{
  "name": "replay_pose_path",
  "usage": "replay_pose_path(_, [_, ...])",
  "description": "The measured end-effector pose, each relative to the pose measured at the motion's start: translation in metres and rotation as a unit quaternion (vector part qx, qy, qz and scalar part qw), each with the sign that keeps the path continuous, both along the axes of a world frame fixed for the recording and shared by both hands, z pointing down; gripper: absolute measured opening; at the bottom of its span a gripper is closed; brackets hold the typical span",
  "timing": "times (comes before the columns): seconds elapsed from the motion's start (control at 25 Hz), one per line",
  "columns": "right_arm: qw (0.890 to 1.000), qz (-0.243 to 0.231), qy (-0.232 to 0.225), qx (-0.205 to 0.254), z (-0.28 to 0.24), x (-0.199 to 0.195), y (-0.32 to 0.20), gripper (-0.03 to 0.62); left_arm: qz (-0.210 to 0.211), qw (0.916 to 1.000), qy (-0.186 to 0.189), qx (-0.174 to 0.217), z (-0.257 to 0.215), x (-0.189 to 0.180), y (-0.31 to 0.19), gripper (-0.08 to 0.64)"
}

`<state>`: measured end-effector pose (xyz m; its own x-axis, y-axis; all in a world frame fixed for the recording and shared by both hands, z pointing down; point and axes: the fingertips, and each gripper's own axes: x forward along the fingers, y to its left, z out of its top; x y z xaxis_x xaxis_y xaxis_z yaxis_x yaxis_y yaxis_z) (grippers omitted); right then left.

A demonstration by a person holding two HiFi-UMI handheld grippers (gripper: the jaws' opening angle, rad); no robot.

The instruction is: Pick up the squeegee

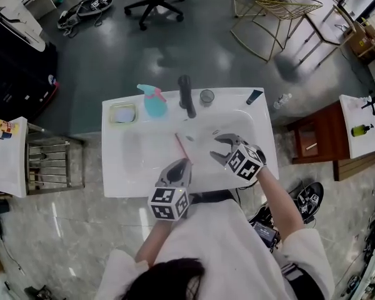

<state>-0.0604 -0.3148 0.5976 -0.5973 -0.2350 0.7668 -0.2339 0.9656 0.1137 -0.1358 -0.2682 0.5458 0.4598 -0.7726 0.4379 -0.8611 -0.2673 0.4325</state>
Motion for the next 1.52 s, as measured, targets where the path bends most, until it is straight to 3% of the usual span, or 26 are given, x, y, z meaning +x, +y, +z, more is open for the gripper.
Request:
replay_pose_path(0.08, [0.998,-0.044,0.033,0.008,0.008,0.0,-0.002,0.175,-0.005,1.0,-0.002,-0.001,-0.001,-0.001,-0.005,0.04])
replay_pose_path(0.2, [0.988,-0.119,0.093,0.04,0.023,0.002,-0.006,0.181,-0.022,0.9997,-0.003,-0.002,0.0,-0.006,-0.013,0.04])
replay_pose_path(0.28, [0.982,-0.143,0.113,0.044,0.033,0.004,-0.012,0.183,-0.033,0.9994,-0.001,-0.005,0.002,-0.008,-0.017,0.04])
replay_pose_path(0.56, [0.974,-0.174,0.142,0.007,0.065,0.003,-0.03,0.186,-0.05,0.9986,-0.007,-0.017,0.008,-0.008,-0.032,0.04])
replay_pose_path(1.12, [0.944,-0.233,0.229,0.035,0.123,0.017,-0.056,0.186,-0.071,0.9966,-0.015,-0.039,0.022,-0.009,-0.054,0.04])
replay_pose_path(1.52, [0.929,-0.273,0.248,0.038,0.149,0.008,-0.056,0.186,-0.093,0.9937,-0.014,-0.062,0.036,-0.02,-0.059,0.04])
